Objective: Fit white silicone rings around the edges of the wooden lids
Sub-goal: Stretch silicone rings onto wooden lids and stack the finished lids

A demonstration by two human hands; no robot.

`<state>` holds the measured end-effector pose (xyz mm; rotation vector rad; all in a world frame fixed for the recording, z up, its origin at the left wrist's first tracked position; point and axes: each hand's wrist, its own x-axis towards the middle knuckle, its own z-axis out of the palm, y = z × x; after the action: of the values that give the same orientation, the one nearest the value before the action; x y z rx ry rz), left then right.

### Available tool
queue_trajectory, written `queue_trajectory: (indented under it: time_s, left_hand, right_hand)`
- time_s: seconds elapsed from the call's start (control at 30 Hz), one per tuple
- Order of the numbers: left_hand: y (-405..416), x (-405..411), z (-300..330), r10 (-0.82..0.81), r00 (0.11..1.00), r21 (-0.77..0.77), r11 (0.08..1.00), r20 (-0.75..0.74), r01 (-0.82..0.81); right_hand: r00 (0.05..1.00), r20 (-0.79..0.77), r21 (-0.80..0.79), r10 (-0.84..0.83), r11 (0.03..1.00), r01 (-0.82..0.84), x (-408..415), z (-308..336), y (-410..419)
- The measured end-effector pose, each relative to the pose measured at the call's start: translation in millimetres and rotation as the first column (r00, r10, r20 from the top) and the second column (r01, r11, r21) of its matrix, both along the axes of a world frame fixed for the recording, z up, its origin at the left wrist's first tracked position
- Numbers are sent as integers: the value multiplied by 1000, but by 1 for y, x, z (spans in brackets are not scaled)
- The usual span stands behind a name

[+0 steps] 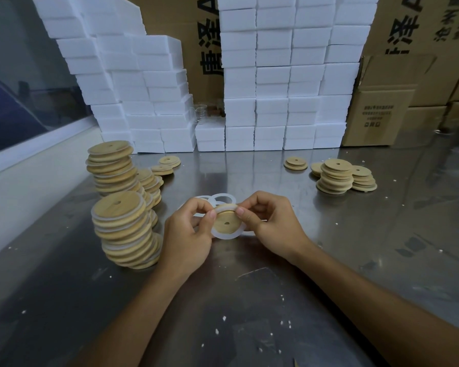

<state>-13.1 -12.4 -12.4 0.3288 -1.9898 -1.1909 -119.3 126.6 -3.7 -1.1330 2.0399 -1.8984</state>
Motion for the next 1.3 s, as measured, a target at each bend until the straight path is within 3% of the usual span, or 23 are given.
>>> queue_trajectory:
  time_s: [0.37, 0.6, 1.3]
  left_hand:
    - [-2, -1, -1, -16, 999, 33, 999, 48, 14]
    - [4, -1, 3, 80, 997, -64, 995, 2, -80]
    - [9, 3, 7, 71, 996, -141, 987, -60, -78]
  right_hand:
    - [997, 76, -33, 30, 999, -28, 1, 3, 1]
    - [998, 58, -4, -6, 1000, 6, 3, 3, 0]
    - [989, 140, -3, 51, 999, -51, 1, 6, 5]
